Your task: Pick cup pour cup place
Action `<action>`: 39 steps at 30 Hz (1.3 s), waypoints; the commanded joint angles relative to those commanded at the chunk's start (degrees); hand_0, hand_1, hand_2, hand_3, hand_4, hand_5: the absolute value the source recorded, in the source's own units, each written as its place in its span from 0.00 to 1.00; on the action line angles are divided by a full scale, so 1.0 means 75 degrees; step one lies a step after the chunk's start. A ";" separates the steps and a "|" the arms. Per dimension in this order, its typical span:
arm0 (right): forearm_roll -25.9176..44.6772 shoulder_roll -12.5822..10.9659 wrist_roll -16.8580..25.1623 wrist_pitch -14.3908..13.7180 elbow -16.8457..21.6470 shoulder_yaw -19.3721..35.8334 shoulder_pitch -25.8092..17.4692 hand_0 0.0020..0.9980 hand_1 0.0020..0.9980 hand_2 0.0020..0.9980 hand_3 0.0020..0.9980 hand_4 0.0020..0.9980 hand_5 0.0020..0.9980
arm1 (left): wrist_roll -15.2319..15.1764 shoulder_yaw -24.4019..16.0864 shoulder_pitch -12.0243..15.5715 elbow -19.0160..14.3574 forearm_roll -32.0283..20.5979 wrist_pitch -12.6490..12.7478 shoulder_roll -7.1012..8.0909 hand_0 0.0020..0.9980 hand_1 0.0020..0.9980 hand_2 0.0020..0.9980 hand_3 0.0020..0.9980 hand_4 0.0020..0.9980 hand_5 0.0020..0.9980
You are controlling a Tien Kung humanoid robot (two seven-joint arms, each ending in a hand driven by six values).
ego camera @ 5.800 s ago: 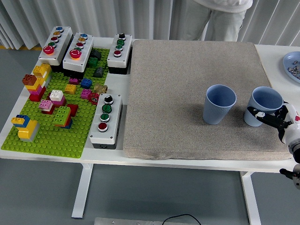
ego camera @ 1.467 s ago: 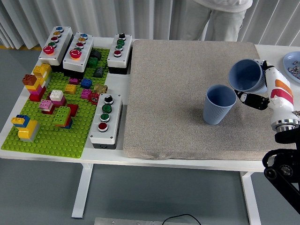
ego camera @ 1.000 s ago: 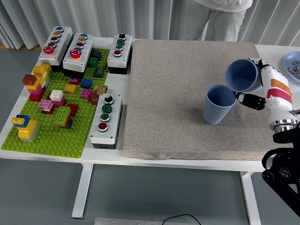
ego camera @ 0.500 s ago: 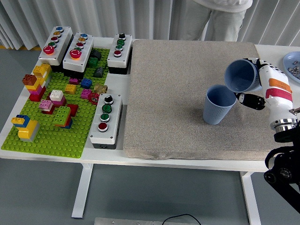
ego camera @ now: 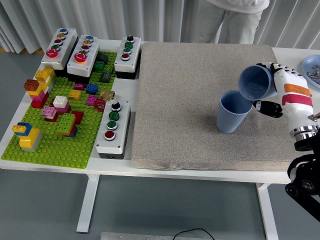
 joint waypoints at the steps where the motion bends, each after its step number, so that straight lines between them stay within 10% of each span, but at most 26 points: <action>1: 0.0002 -0.0003 0.0001 0.0000 -0.0002 -0.0005 0.0004 0.70 0.67 0.57 0.66 0.74 0.18 | 0.0000 -0.0001 0.0000 0.0000 0.0000 0.0000 0.0000 0.71 0.73 0.80 0.65 0.51 0.94; 39: -0.0386 -0.0455 -0.0193 0.0232 -0.0147 -0.0444 0.0444 0.72 0.67 0.57 0.63 0.72 0.16 | -0.0014 0.0029 0.0000 0.0000 -0.0040 0.0002 0.0013 0.71 0.73 0.80 0.65 0.51 0.94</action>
